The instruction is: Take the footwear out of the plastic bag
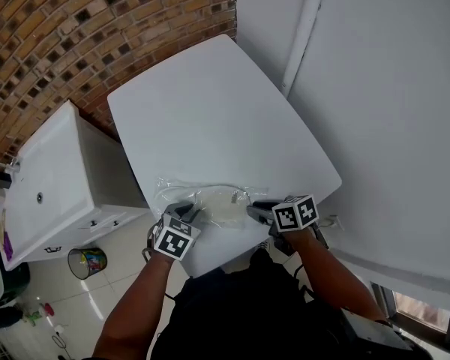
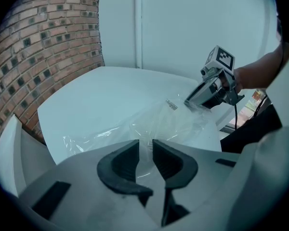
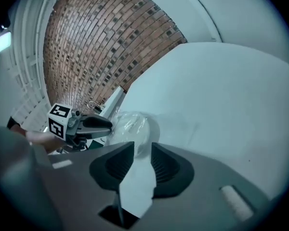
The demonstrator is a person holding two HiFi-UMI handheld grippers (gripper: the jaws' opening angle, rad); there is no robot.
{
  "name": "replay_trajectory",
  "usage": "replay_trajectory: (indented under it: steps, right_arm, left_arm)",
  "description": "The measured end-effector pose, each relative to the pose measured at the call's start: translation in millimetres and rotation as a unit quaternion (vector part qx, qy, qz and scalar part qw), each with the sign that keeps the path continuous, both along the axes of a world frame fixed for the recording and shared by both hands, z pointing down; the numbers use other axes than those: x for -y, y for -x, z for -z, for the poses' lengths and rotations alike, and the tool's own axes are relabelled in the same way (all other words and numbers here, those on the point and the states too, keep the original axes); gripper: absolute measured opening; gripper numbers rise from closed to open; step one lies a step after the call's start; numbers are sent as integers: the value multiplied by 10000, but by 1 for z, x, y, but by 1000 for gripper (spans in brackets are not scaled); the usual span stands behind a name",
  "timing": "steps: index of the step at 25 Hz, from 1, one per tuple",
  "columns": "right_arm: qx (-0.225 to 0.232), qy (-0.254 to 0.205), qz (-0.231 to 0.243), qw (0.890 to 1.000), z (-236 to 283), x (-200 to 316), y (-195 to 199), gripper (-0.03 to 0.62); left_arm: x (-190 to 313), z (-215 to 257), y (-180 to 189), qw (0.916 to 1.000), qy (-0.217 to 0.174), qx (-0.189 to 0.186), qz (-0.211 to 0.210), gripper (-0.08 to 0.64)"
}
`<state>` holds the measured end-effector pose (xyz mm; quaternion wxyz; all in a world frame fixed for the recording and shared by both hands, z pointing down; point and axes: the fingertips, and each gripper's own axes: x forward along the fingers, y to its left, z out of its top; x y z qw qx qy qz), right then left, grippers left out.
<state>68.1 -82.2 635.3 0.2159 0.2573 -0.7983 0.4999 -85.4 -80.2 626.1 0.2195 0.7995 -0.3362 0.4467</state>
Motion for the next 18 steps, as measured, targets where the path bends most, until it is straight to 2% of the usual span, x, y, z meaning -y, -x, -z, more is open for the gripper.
replay_trajectory:
  steps: [8,13,18]
  right_arm:
    - [116,436,-174,9988,-4,5,9,110]
    - [144,516,-239,9983,-6,9,14,124]
    - [245,666,-326,9969,-7,7,18,110]
  left_arm:
    - [1,-4,3,9989,168,-299,307,74]
    - [3,-7,3,9973,187,-559,444,71]
    - [3,-9,4,9977,154,-483,449,67]
